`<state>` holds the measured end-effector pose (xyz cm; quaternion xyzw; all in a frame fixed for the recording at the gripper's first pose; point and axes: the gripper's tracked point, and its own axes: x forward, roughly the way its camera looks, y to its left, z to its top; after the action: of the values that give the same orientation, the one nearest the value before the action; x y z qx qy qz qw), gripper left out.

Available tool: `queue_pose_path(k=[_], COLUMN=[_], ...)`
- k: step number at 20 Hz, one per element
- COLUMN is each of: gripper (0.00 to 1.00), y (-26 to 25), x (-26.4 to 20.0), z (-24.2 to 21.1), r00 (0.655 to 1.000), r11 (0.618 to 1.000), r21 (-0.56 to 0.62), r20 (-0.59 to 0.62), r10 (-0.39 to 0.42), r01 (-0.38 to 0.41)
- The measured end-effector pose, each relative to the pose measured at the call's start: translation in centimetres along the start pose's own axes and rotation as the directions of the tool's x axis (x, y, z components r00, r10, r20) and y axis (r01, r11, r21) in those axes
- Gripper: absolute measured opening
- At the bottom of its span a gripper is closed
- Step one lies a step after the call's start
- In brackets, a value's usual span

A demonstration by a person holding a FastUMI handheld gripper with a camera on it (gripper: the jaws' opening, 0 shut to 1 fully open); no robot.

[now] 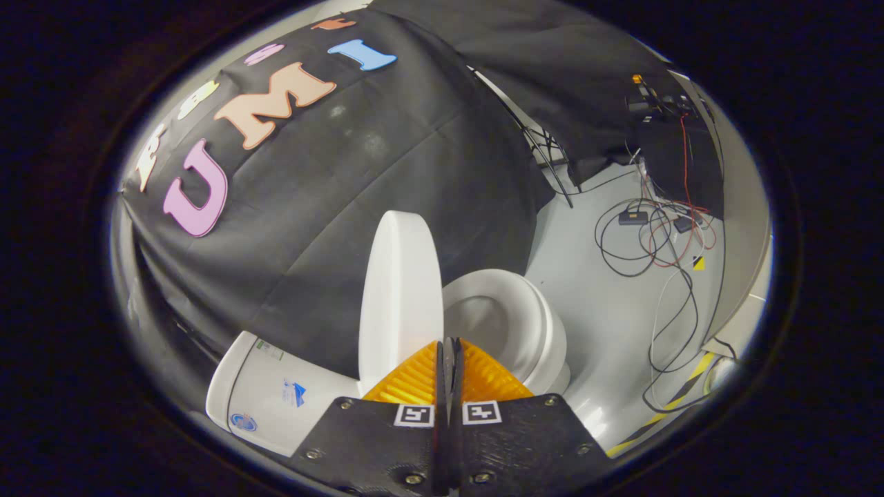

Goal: Open the toilet lid.

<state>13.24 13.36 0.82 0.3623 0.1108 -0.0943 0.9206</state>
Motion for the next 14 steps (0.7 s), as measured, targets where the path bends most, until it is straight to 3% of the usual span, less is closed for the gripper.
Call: queue_pose_path(k=[14], gripper=[0.01], y=[4.5], x=[-2.9], z=[0.2], r00=[0.999], r11=[0.996], r21=[-0.088], r20=[0.039], r10=[0.024], r01=[-0.021])
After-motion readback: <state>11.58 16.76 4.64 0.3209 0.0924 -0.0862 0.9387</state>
